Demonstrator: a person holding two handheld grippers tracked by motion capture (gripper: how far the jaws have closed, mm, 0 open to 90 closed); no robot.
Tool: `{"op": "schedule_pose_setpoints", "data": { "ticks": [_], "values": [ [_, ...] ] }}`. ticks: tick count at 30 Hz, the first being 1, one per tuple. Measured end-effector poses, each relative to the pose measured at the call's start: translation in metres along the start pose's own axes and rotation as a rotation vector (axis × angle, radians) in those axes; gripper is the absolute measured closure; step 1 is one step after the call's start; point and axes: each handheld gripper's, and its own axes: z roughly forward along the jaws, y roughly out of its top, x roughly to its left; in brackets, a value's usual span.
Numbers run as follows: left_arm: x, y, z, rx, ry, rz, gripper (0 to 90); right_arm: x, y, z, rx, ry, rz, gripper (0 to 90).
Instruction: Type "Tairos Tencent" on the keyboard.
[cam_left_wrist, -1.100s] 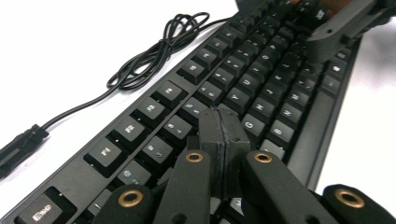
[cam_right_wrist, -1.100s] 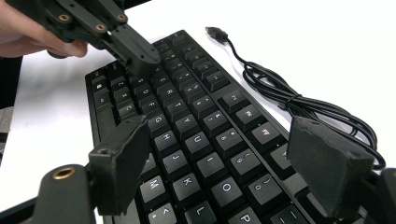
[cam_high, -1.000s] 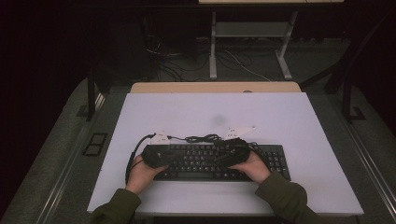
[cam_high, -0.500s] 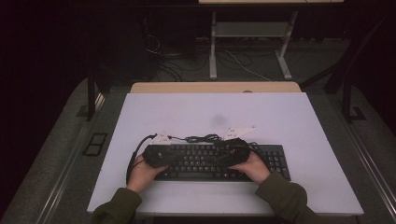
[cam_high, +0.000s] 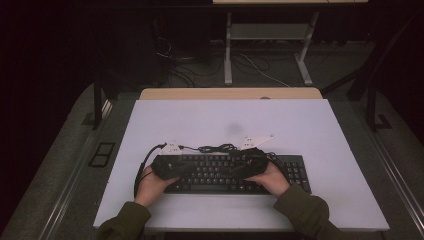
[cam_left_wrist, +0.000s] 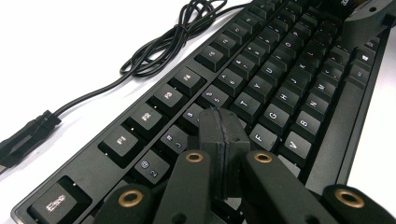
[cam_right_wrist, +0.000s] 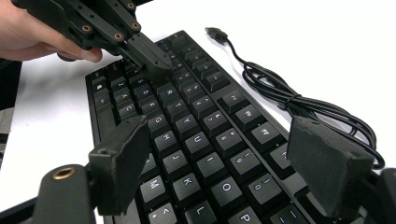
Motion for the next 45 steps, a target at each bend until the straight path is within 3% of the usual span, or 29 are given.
{"op": "schedule_pose_setpoints", "data": {
  "ticks": [10,17,23,29,38,45],
  "values": [
    [-0.006,0.003,-0.006,-0.043,-0.011,-0.004,84.3,0.002,0.001,0.000,0.005,0.019,-0.008,18.6],
    [-0.007,0.001,-0.009,-0.067,0.002,-0.039,65.8,0.006,0.002,0.000,0.021,0.050,-0.022,18.5],
    [-0.007,0.000,-0.009,-0.085,0.021,-0.071,40.4,0.012,0.001,0.004,0.043,0.084,-0.025,33.2],
    [-0.008,-0.001,-0.006,-0.081,0.036,-0.079,25.7,0.017,0.000,0.008,0.059,0.107,-0.024,49.6],
    [-0.008,-0.001,-0.005,-0.084,0.034,-0.087,20.9,0.024,-0.001,0.013,0.102,0.127,-0.056,77.6],
    [-0.007,-0.001,-0.005,-0.090,0.036,-0.085,18.9,0.029,-0.001,0.018,0.125,0.131,-0.083,89.1]
  ]
}}
